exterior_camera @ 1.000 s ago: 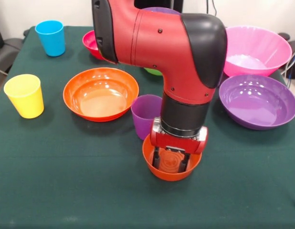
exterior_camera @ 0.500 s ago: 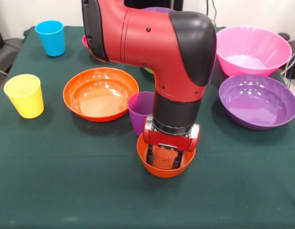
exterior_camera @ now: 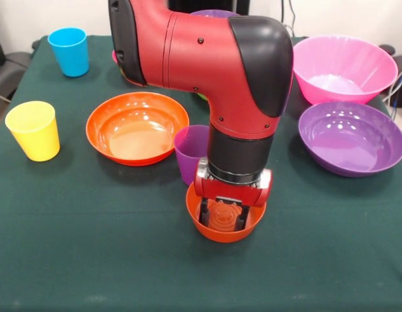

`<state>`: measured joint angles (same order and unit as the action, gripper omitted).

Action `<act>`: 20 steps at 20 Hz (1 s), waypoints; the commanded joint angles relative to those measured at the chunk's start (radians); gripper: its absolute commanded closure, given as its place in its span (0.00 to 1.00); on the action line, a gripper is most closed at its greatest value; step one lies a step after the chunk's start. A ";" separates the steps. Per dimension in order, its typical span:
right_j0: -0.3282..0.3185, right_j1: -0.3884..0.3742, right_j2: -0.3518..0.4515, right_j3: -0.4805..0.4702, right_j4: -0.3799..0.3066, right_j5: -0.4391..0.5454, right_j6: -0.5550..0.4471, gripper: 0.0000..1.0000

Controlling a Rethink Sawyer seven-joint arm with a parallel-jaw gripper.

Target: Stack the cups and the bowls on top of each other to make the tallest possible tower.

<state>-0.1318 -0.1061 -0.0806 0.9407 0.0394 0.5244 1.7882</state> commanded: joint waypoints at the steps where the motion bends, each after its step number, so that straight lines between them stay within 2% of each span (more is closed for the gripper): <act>1: -0.035 0.083 0.132 0.082 -0.120 0.048 -0.181 0.00; 20: -0.074 0.119 0.188 -0.018 -0.174 0.108 -0.238 0.00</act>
<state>-0.1826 -0.1072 -0.0129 0.9171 -0.0240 0.5252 1.7882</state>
